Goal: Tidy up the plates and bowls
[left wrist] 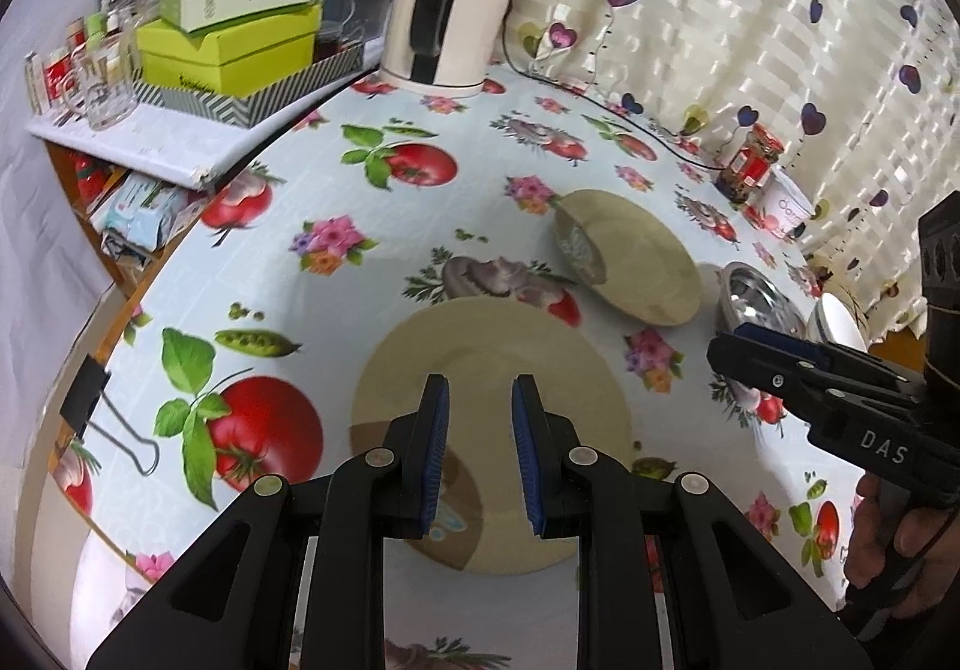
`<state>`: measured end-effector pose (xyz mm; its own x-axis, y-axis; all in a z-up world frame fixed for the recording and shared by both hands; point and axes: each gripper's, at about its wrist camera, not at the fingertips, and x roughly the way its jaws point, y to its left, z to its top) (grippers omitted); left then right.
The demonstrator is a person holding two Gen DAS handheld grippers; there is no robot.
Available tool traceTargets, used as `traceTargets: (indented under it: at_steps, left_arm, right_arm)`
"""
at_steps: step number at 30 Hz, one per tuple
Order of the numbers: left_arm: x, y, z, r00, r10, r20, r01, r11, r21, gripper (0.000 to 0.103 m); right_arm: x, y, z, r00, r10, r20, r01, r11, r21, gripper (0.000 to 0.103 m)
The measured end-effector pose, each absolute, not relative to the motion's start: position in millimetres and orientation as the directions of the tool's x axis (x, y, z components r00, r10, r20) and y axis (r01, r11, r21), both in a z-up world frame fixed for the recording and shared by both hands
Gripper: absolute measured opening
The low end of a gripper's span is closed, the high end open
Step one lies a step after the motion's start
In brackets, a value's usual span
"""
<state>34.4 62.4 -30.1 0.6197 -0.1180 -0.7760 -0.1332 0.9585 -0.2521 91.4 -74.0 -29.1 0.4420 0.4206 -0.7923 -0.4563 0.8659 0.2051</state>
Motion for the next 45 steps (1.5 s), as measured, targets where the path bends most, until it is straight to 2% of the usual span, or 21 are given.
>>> traceTargets:
  at_steps: [13,45]
  left_arm:
    - [49.9,42.4,-26.0,0.609,-0.139,-0.781,-0.094,0.965,-0.245,0.022]
    - [109.3,24.6,-27.0,0.591,-0.202,-0.781,-0.047,0.958,-0.283,0.022]
  right_arm:
    - [90.6,-92.6,-10.1,0.488,0.415,-0.768,-0.433,0.879,0.201,0.040]
    - [139.6,-123.3,-20.1,0.481,0.399,-0.781,-0.390,0.895,0.217,0.040]
